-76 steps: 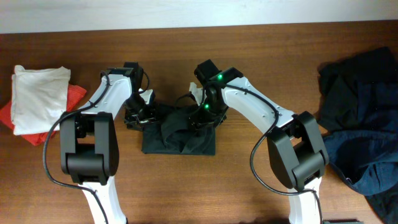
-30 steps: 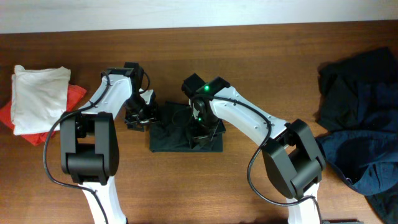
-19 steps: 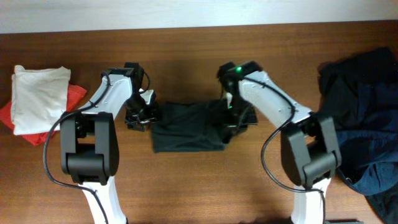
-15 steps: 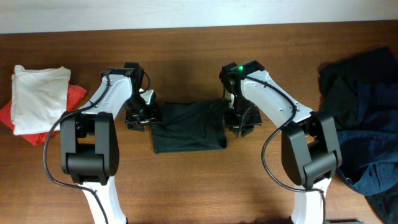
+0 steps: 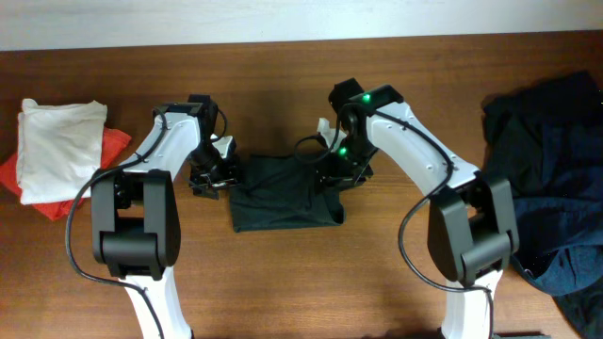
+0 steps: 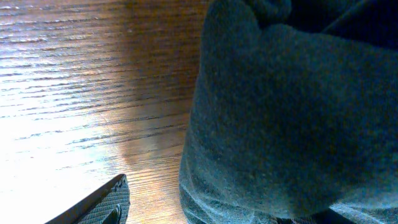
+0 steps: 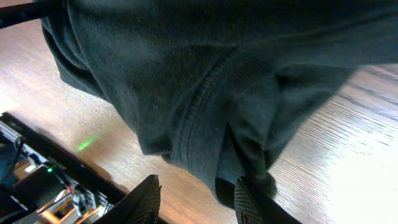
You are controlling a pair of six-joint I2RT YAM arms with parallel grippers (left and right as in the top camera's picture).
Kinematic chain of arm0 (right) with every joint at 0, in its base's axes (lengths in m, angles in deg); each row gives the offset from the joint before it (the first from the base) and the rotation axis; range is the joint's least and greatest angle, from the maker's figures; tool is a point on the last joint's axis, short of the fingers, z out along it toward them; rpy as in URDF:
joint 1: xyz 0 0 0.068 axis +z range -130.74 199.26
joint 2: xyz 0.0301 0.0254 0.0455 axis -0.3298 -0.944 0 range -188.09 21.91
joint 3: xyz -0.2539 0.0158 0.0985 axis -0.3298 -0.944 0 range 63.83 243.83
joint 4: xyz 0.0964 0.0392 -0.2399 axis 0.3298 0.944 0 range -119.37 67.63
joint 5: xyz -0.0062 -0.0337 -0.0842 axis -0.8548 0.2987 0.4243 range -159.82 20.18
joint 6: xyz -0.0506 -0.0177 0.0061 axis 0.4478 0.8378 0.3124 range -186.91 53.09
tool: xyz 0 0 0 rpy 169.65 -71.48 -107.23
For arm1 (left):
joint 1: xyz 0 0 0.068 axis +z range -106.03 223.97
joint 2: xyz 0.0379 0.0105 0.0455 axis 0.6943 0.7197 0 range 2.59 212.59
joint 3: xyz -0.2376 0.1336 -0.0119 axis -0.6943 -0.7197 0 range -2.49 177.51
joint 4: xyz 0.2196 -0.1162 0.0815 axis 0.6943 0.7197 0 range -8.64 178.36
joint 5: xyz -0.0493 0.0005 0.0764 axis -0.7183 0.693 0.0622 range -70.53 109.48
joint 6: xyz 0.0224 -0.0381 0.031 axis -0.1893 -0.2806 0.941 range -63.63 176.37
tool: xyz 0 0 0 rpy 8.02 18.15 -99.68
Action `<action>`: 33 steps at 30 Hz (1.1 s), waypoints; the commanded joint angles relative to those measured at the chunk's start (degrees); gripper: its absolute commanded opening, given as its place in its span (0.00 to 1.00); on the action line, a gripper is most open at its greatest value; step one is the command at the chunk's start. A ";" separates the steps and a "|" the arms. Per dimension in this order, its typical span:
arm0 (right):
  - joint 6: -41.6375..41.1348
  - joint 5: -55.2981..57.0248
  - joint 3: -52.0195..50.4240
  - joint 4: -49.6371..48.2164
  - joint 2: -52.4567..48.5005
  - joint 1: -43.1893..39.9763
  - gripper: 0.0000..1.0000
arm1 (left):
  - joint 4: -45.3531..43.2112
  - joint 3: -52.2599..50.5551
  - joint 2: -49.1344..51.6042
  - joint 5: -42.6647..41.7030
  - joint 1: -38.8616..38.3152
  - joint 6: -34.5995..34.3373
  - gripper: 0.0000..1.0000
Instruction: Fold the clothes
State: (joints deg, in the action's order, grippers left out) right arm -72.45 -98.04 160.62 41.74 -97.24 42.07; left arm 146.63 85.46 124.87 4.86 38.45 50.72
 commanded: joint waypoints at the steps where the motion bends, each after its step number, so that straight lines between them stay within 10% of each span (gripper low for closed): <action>1: 0.83 -2.62 -0.94 -0.37 -1.25 1.29 0.43 | 0.33 -0.59 0.57 0.87 0.26 0.52 0.70; 8: 0.63 -5.05 -8.87 -7.58 -1.25 2.10 0.41 | 0.96 -0.59 0.57 0.87 0.26 0.52 0.70; 11: 0.61 -5.03 -9.22 -9.49 -1.22 1.90 0.07 | 0.98 -0.59 0.57 0.87 -0.09 0.50 0.70; 21: -3.80 2.34 -8.24 -5.95 0.31 -7.54 0.04 | 1.16 -0.59 0.57 0.90 -0.07 0.52 0.71; 33: 3.43 -3.06 -0.76 -3.45 0.59 -8.85 0.53 | 1.11 -0.59 0.57 0.90 -0.13 0.52 0.70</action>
State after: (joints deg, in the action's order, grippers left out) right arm -71.84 -97.91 158.64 39.73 -98.14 33.43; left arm 147.70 85.41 124.87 4.91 38.26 50.72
